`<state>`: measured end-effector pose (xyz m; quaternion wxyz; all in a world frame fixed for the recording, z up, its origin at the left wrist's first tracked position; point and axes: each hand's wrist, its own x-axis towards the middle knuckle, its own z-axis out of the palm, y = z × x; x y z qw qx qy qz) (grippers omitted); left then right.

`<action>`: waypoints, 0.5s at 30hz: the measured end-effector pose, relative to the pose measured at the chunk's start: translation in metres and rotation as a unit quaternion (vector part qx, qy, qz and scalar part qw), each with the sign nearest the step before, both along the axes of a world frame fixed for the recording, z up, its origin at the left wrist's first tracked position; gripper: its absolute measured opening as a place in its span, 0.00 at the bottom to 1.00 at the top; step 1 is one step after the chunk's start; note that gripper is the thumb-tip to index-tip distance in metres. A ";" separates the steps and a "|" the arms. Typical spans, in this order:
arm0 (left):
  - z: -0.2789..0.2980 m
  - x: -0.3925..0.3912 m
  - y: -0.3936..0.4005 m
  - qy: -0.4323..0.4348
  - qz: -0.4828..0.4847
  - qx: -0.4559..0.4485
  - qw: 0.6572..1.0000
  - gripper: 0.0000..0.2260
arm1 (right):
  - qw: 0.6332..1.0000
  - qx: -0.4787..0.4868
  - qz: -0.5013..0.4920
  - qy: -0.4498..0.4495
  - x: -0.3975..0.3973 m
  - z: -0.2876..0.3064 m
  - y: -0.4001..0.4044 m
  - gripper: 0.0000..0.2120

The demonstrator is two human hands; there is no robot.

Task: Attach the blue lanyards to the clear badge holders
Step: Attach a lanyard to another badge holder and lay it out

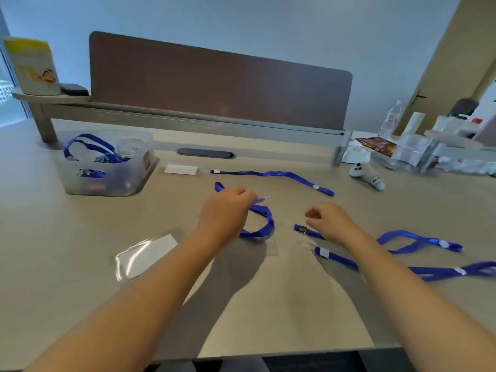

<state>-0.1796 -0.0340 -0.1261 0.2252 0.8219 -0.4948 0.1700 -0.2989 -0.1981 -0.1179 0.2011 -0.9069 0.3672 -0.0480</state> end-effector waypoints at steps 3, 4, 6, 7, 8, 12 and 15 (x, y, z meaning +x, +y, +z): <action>-0.003 -0.009 -0.011 -0.003 0.002 0.023 1.000 0.14 | 1.000 0.004 -0.010 0.014 -0.008 -0.014 -0.008 0.16; -0.004 -0.010 -0.015 -0.007 0.002 0.028 1.000 0.15 | 1.000 0.005 -0.010 0.017 -0.008 -0.019 -0.010 0.17; -0.004 -0.010 -0.019 -0.013 0.000 0.032 0.999 0.16 | 1.000 0.000 -0.011 0.023 -0.003 -0.026 -0.014 0.18; -0.003 -0.009 -0.020 -0.013 -0.002 0.031 0.999 0.17 | 1.000 -0.006 -0.013 0.025 0.001 -0.028 -0.015 0.18; -0.003 -0.007 -0.021 -0.013 -0.004 0.030 0.999 0.18 | 1.000 -0.011 -0.015 0.025 0.006 -0.031 -0.017 0.18; 0.000 0.002 -0.023 -0.016 -0.003 0.037 0.999 0.20 | 0.999 -0.034 -0.001 0.026 0.021 -0.042 -0.020 0.11; 0.002 0.006 -0.024 -0.008 0.001 0.027 1.000 0.18 | 1.000 -0.028 -0.005 0.013 0.029 -0.046 -0.024 0.09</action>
